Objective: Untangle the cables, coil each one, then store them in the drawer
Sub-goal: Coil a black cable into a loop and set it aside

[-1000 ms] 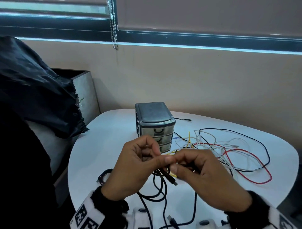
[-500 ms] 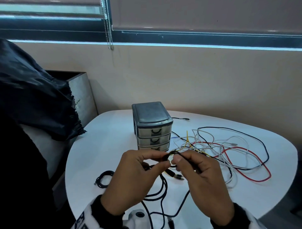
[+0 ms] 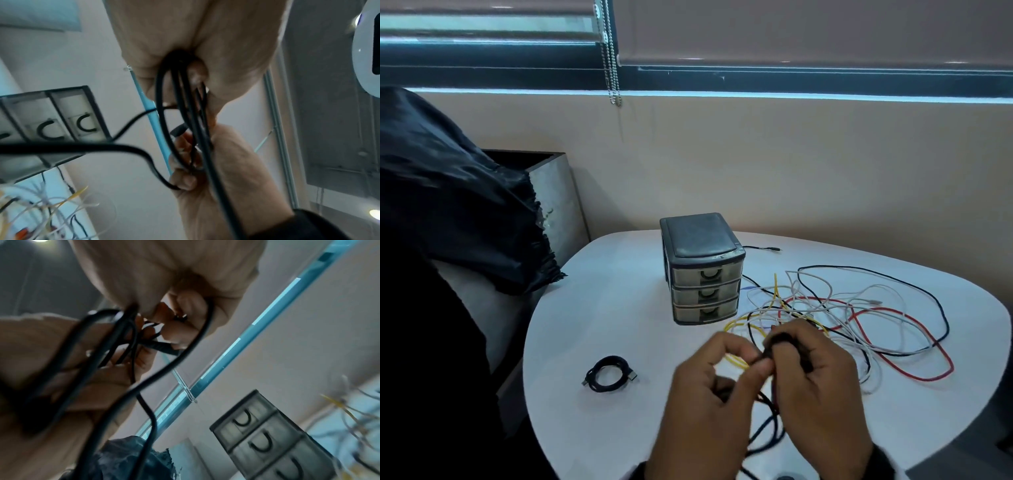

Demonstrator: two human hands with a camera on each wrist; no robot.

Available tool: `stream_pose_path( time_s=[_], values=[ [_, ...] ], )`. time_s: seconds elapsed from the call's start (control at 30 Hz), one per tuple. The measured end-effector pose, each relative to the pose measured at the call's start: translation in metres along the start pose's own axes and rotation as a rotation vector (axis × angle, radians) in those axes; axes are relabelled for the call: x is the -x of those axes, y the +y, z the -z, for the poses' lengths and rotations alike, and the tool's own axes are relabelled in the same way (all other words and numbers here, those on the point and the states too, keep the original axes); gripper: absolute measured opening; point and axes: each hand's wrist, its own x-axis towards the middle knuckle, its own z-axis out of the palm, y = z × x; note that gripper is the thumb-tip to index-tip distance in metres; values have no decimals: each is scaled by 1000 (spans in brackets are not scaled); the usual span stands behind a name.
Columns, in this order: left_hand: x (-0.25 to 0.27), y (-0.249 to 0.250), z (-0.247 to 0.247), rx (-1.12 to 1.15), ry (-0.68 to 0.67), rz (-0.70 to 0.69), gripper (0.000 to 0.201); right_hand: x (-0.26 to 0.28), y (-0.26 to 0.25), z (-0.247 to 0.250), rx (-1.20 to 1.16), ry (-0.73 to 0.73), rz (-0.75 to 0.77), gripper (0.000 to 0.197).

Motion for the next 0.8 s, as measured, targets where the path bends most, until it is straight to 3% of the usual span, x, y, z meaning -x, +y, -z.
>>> stream_pose_path(
  time_s=[0.13,0.3,0.37,0.43,0.5,0.53,0.67,0.8],
  values=[
    [4,-15,5,8,-299,17,18,7,13,13,-102,-169,-264,28],
    [4,-25,9,82,-214,54,24,-2,48,19,-103,-135,-538,16],
    [3,-23,12,73,-224,67,29,3,54,23,20,-184,-437,21],
    [-3,-22,15,-3,-217,36,45,12,44,26,137,-299,-168,38],
    [-7,-20,18,-105,-201,-11,53,17,27,27,157,-454,-5,41],
    [-8,-19,19,-130,-198,-23,50,16,22,28,158,-475,30,35],
    [-13,-15,20,-214,-157,-35,45,5,10,33,213,-311,139,19],
    [-30,-23,16,-355,63,-111,42,5,-21,33,114,-592,38,13]
  ],
)
